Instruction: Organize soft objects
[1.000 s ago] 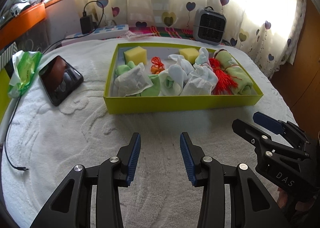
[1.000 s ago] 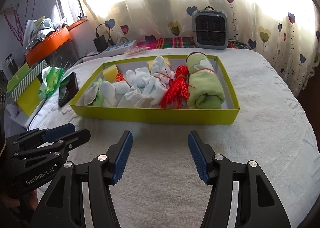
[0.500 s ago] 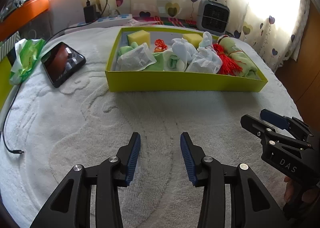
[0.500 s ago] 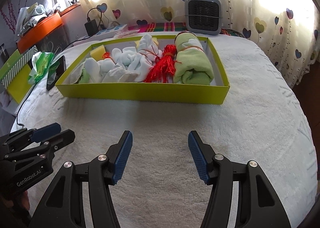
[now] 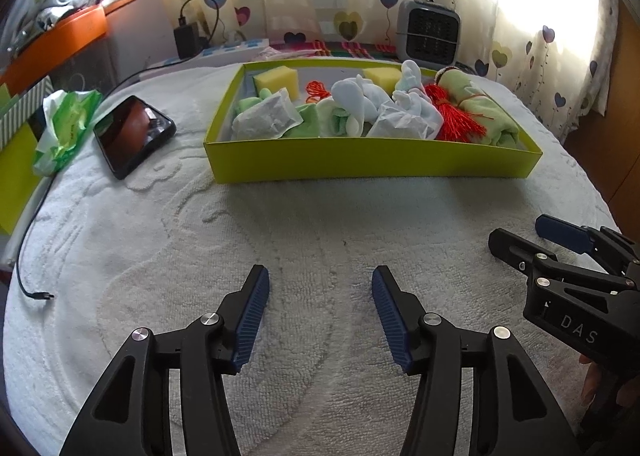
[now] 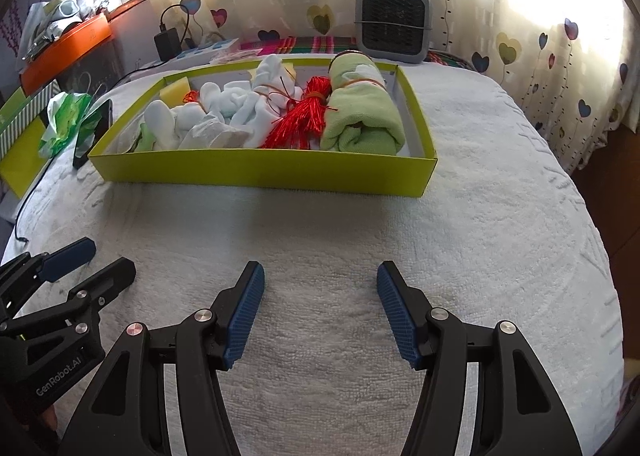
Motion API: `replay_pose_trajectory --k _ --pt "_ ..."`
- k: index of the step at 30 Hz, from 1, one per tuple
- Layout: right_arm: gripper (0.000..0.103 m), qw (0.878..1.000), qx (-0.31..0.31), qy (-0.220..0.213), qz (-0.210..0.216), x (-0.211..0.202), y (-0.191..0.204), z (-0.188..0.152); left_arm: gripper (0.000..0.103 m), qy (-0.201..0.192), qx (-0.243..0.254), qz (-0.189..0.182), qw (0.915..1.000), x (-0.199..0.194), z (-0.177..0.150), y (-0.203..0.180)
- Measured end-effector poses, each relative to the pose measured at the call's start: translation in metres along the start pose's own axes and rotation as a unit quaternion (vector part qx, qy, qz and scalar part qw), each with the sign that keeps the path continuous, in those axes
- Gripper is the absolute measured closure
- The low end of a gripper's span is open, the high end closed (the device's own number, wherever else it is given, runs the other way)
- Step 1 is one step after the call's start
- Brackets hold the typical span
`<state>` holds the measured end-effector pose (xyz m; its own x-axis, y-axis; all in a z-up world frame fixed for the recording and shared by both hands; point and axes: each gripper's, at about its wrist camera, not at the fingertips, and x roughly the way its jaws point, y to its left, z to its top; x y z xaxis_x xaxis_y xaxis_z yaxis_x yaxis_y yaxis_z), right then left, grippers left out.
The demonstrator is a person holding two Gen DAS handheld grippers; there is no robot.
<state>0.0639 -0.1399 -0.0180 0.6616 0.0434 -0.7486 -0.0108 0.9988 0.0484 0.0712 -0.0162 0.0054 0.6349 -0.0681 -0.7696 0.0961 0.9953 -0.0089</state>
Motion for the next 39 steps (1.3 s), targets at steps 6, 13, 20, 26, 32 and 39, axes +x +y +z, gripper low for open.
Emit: replay_pose_trajectory --k 6,13,20,26,32,39 --pt "0.038 1.0 -0.007 0.001 -0.003 0.0008 0.0026 -0.0004 0.049 -0.001 -0.001 0.007 1.0 0.0008 -0.0001 -0.0024" --pt "0.038 1.0 -0.007 0.001 -0.004 0.0007 0.002 -0.0002 0.049 -0.001 -0.004 0.009 1.0 0.0013 -0.0003 -0.0023" --pt "0.038 1.0 -0.006 0.0 -0.01 -0.0004 0.0021 -0.0009 0.048 -0.002 -0.004 0.008 1.0 0.0015 -0.0003 -0.0021" --pt "0.038 1.0 -0.007 0.0 -0.012 -0.0002 0.0036 -0.0012 0.048 -0.002 -0.004 0.009 1.0 0.0013 -0.0004 -0.0022" --pt "0.037 1.0 -0.007 0.0 -0.012 -0.0002 0.0033 -0.0012 0.048 -0.002 -0.004 0.009 1.0 0.0015 -0.0004 -0.0023" --pt "0.037 1.0 -0.007 0.0 -0.012 -0.0001 0.0033 -0.0012 0.048 -0.002 -0.004 0.009 1.0 0.0016 -0.0005 -0.0023"
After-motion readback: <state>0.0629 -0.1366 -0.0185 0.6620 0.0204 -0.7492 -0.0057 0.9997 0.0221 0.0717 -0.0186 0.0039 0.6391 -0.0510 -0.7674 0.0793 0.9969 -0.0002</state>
